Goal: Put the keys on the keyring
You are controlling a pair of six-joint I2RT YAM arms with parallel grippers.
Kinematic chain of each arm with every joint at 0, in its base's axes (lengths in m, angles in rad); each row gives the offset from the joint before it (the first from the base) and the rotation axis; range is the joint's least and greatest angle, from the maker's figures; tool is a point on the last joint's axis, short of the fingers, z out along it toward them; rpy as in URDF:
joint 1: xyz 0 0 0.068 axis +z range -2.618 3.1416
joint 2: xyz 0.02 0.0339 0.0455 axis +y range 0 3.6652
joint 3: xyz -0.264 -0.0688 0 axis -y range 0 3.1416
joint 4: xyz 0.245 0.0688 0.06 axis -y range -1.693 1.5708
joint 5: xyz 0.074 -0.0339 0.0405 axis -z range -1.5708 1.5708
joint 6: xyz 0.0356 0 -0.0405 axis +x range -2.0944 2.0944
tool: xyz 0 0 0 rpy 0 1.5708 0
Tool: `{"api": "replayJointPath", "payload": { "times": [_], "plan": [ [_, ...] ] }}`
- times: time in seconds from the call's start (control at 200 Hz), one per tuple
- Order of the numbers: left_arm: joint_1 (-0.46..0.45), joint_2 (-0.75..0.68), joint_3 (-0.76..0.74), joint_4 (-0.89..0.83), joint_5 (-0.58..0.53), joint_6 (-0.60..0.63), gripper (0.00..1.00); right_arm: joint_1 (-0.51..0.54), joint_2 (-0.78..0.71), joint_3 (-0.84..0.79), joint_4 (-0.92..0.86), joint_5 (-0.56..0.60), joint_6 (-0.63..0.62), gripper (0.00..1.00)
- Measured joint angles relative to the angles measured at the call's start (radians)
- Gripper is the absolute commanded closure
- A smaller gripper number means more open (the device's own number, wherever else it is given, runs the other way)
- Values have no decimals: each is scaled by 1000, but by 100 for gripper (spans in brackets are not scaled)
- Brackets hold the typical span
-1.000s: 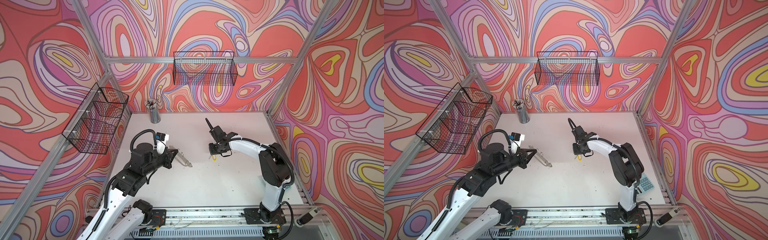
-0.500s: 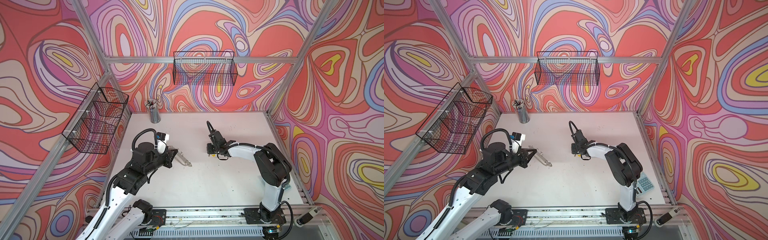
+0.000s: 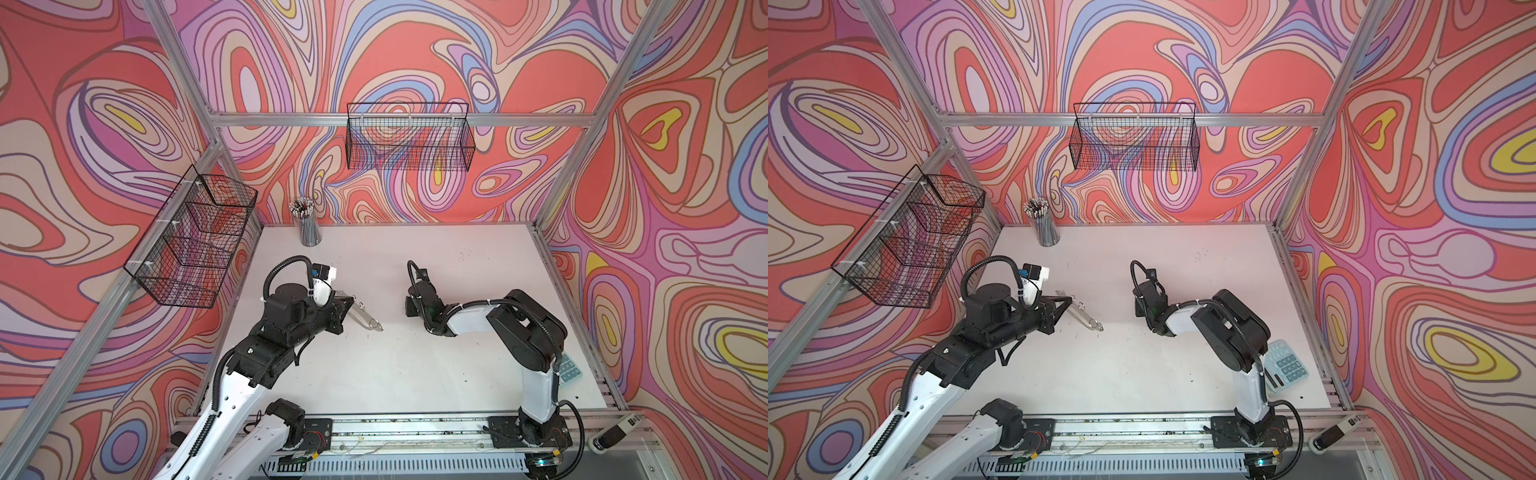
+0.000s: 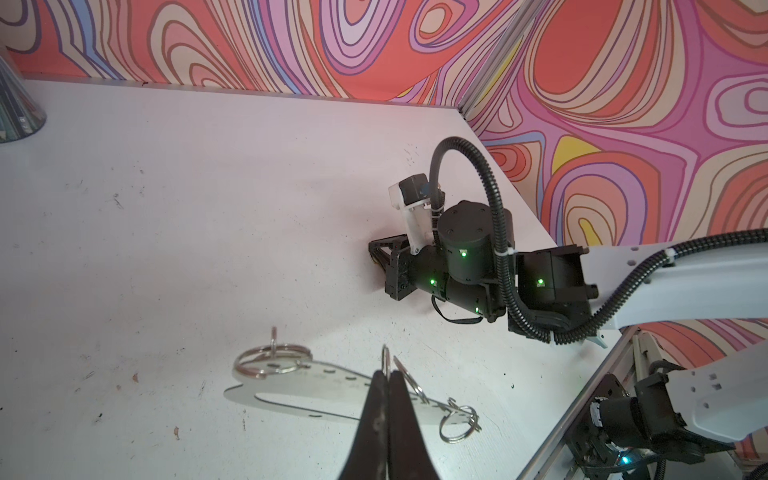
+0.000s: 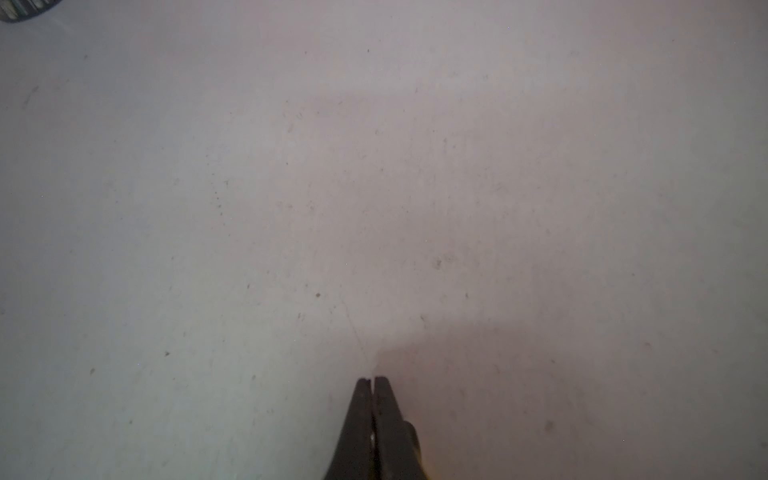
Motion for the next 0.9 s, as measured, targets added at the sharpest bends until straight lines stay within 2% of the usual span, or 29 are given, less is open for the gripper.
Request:
{"api": "replayJointPath", "payload": {
  "times": [0.14,0.29,0.356,0.466,0.571,0.901],
  "plan": [
    [5,0,0,0,0,0,100,35,39,-28,137,74,-2,100],
    [10,0,0,1,0,0,100,45,47,-79,242,100,-3,100],
    [14,0,0,1,0,0,100,45,46,-99,274,103,-3,87],
    [19,0,0,1,3,0,100,45,31,-103,260,98,-5,75],
    [19,0,0,1,5,0,100,45,-1,-68,138,83,5,67],
    [26,-9,0,1,8,0,100,-11,-50,313,-452,-45,1,67]
  ]
}}
